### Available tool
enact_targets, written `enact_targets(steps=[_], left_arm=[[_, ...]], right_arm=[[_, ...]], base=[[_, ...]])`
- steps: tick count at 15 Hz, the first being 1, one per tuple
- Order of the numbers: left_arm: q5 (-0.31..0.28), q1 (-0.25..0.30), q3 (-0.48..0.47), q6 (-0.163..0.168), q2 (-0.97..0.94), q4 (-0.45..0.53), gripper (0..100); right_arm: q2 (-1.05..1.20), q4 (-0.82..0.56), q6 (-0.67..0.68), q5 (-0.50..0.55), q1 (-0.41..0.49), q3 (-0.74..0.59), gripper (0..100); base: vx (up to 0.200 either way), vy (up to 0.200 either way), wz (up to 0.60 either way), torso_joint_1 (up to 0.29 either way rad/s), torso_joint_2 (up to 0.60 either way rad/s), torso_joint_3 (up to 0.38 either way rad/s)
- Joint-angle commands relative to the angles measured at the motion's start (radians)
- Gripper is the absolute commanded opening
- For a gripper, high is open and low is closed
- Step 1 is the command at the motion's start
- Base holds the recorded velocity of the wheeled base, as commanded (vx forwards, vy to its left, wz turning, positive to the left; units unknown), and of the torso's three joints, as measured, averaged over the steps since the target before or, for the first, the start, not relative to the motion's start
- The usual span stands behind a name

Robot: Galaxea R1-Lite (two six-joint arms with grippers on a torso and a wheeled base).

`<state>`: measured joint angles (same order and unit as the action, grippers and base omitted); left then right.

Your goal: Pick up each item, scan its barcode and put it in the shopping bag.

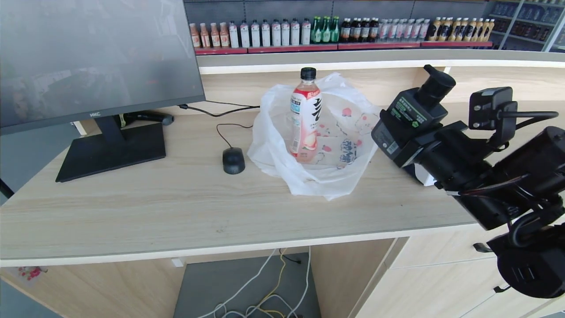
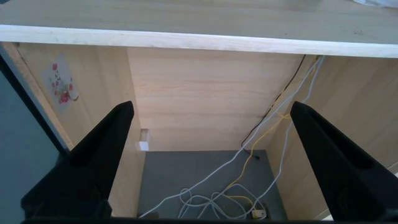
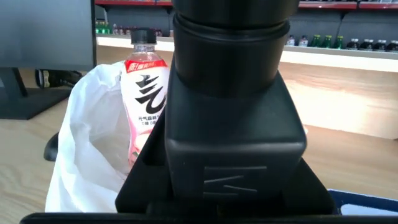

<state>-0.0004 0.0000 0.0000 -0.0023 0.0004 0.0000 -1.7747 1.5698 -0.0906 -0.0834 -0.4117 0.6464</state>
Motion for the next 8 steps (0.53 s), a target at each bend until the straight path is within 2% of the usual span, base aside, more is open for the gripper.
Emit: enact_targets(steps=[1, 3, 8], left_arm=[[0.000, -0.002, 0.000, -0.001, 0.000, 0.000, 100], [0.000, -0.002, 0.000, -0.001, 0.000, 0.000, 100], [0.000, 0.000, 0.000, -0.001, 0.000, 0.000, 100]], right_arm=[[-0.023, 0.001, 0.037, 0.008, -0.081, -0.010, 0], [-0.025, -0.060, 0.078, 0.057, -0.113, 0.021, 0], [-0.017, -0.432, 0.123, 0.077, -0.085, 0.325, 0]], base=[[0.000, 0.000, 0.00, 0.000, 0.00, 0.000], [0.000, 0.000, 0.00, 0.000, 0.00, 0.000], [0.000, 0.000, 0.00, 0.000, 0.00, 0.000]])
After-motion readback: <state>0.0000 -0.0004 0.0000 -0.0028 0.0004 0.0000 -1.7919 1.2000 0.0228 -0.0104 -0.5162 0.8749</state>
